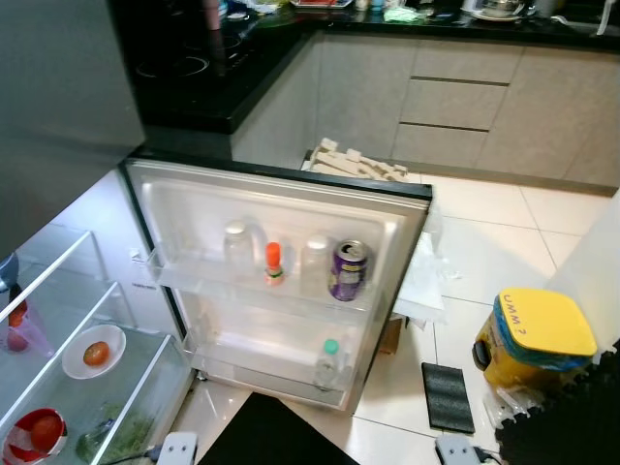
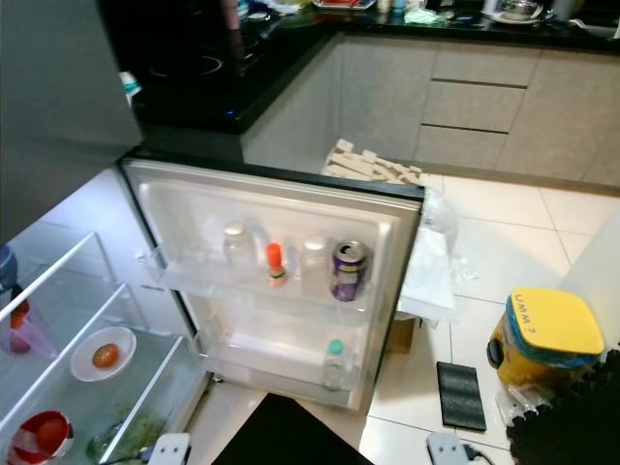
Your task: Restocking fridge
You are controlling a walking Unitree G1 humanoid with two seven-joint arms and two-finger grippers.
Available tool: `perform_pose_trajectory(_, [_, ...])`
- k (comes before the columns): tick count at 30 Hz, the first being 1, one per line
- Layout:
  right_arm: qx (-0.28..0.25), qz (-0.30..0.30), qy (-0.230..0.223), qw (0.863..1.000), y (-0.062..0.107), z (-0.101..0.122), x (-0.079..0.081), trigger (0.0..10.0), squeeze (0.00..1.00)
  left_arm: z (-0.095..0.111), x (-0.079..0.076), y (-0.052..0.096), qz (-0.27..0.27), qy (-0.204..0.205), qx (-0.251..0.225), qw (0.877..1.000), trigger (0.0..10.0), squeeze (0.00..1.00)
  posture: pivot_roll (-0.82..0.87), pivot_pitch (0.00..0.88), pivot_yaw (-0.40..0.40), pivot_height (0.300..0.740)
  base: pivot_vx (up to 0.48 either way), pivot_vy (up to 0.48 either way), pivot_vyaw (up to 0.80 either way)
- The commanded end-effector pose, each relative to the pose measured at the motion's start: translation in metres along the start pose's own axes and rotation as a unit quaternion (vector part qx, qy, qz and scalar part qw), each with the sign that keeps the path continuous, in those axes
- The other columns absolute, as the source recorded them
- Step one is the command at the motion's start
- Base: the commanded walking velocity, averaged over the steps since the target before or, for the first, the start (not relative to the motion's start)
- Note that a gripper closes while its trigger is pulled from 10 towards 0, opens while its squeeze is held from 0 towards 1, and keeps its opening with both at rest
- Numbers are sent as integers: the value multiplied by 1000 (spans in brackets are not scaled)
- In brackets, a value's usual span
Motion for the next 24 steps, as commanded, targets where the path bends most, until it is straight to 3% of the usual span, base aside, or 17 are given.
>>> perform_pose_trajectory(1, [-5,13,0,1000,-1,0,5,10000,0,-5,1,1,2,-1,11,1000,10000,0,26,0,-33,740,0,-382,712])
perform_pose_trajectory(16, [-6,27,-4,1000,-1,0,8,10000,0,-5,1,0,2,-1,11,1000,10000,0,24,0,-30,740,0,-382,709])
perform_pose_trajectory(24, [-2,16,-4,1000,0,-4,5,10000,0,-7,2,1,6,5,10,1000,10000,0,25,0,-31,740,0,-131,0])
Point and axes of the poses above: a point about 5 cm out from each wrist's last joint towards the gripper, its own y axis pointing back from the gripper into the wrist, its own z axis along the axis of the wrist's last joint, x = y × z, the point moved 2 cm from there along -y, pointing out of the wrist towards the gripper, and after that the axes turned 14 degrees about y, right-handed, at the moved point
